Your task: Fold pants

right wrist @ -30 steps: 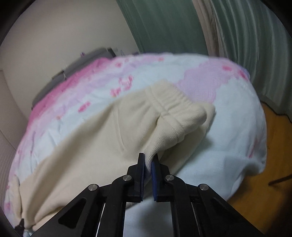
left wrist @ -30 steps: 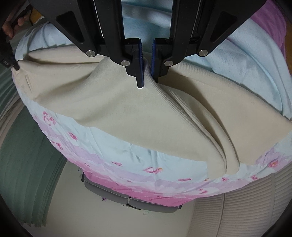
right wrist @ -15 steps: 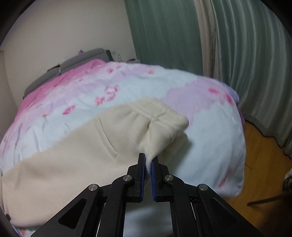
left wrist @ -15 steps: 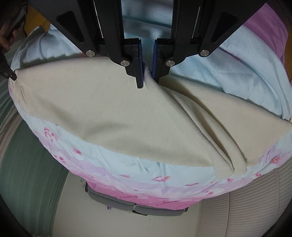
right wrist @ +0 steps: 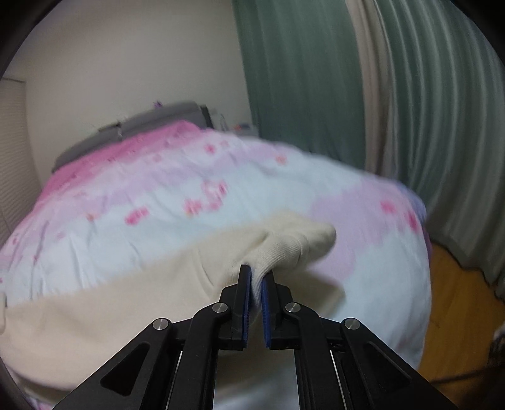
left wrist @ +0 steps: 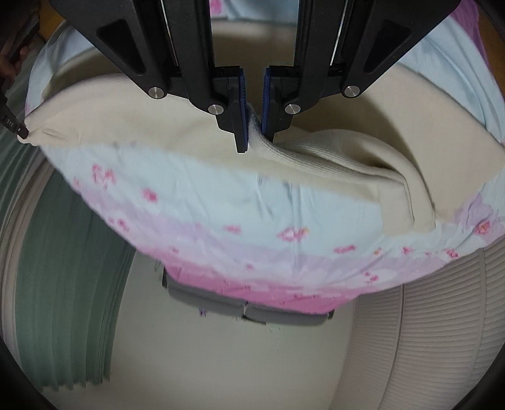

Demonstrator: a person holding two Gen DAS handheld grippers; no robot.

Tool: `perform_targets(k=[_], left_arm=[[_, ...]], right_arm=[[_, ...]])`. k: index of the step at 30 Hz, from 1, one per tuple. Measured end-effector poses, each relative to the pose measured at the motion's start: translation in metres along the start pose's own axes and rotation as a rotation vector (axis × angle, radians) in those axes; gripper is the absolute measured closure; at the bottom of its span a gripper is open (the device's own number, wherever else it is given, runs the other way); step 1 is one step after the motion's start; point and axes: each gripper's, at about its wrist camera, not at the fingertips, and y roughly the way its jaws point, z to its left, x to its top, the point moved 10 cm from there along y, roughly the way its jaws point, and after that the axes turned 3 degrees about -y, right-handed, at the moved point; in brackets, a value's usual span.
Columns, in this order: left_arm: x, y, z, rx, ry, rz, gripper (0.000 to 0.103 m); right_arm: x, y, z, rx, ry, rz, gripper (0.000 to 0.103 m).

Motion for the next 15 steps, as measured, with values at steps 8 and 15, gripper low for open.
perform_targets(k=[8, 15], left_arm=[[-0.087, 0.023, 0.02, 0.027, 0.033, 0.203, 0.093], [-0.108, 0.022, 0.024, 0.032, 0.044, 0.213, 0.093]], right_arm=[[-0.046, 0.011, -0.004, -0.02, -0.001, 0.088, 0.096], [-0.106, 0.017, -0.018, -0.024, 0.027, 0.15, 0.096]])
